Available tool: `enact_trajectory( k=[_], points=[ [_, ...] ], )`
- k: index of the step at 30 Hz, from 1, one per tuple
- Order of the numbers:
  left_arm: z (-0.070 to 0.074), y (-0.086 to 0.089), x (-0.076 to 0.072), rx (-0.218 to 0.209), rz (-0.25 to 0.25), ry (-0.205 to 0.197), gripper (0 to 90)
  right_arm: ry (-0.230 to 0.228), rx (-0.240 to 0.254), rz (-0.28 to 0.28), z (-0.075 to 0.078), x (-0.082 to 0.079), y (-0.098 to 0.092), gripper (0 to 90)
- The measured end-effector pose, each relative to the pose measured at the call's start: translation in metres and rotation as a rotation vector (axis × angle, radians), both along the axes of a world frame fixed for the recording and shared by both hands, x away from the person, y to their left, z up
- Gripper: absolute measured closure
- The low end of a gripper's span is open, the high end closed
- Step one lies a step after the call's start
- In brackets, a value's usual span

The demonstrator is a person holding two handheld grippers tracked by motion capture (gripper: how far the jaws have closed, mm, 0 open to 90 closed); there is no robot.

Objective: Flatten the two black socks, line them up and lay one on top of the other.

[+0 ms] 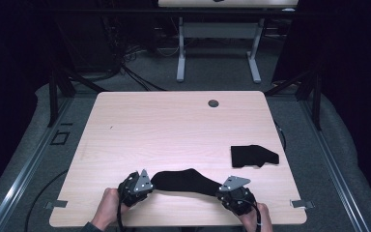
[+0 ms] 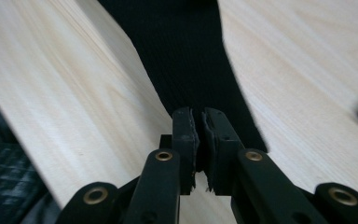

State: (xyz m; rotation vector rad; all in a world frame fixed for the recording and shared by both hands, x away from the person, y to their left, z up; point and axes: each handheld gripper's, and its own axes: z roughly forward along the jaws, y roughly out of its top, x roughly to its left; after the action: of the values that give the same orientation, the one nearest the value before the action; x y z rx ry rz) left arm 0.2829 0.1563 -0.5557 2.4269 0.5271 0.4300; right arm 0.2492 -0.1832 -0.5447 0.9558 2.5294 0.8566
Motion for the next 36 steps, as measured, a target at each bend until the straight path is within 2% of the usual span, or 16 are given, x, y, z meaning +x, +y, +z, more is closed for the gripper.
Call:
enact_trajectory(
  k=[5,9,13,16,17,19,20,22,23,25,26,27,29,31,34,36],
  points=[
    [0.022,0.002,-0.01,-0.056,-0.007,-0.002,88.1,-0.045,0.039,-0.01,0.024,-0.011,-0.007,83.2],
    [0.039,0.005,-0.018,-0.08,-0.009,0.0,88.0,-0.073,0.056,-0.01,0.039,-0.019,-0.009,83.1],
    [0.052,0.011,-0.032,-0.106,-0.008,0.022,87.7,-0.071,0.067,0.009,0.052,-0.034,-0.009,82.9],
    [0.065,0.016,-0.042,-0.132,-0.02,0.068,87.5,-0.066,0.084,0.03,0.066,-0.052,-0.009,82.7],
    [0.069,0.018,-0.044,-0.148,-0.031,0.096,87.3,-0.06,0.1,0.039,0.07,-0.056,-0.01,82.6],
    [0.074,0.019,-0.04,-0.153,-0.04,0.149,86.8,-0.033,0.111,0.05,0.078,-0.059,-0.011,82.4],
    [0.075,0.019,-0.033,-0.16,-0.046,0.186,86.5,-0.015,0.113,0.049,0.079,-0.055,-0.012,82.3],
    [0.069,0.017,-0.012,-0.152,-0.031,0.243,86.3,0.045,0.104,0.034,0.071,-0.031,-0.011,81.8],
    [0.063,0.016,0.0,-0.149,-0.019,0.272,86.3,0.082,0.094,0.036,0.064,-0.014,-0.011,81.8],
    [0.051,0.012,0.024,-0.117,0.01,0.305,86.2,0.153,0.081,0.01,0.044,0.02,-0.009,81.8],
    [0.044,0.011,0.035,-0.119,0.021,0.328,85.9,0.175,0.065,0.0,0.034,0.036,-0.008,81.6],
    [0.038,0.01,0.043,-0.114,0.05,0.329,85.6,0.194,0.066,-0.022,0.023,0.05,-0.008,81.5],
    [0.028,0.008,0.058,-0.11,0.077,0.351,84.8,0.209,0.06,-0.053,0.007,0.071,-0.008,80.8],
    [0.02,0.008,0.068,-0.114,0.102,0.372,81.1,0.205,0.064,-0.076,-0.002,0.081,-0.007,79.7],
    [0.013,0.008,0.075,-0.113,0.138,0.38,70.1,0.206,0.073,-0.09,-0.007,0.088,-0.007,74.8],
    [0.013,0.008,0.073,-0.116,0.163,0.362,61.1,0.18,0.053,-0.11,-0.008,0.089,-0.006,67.1]
  ],
)
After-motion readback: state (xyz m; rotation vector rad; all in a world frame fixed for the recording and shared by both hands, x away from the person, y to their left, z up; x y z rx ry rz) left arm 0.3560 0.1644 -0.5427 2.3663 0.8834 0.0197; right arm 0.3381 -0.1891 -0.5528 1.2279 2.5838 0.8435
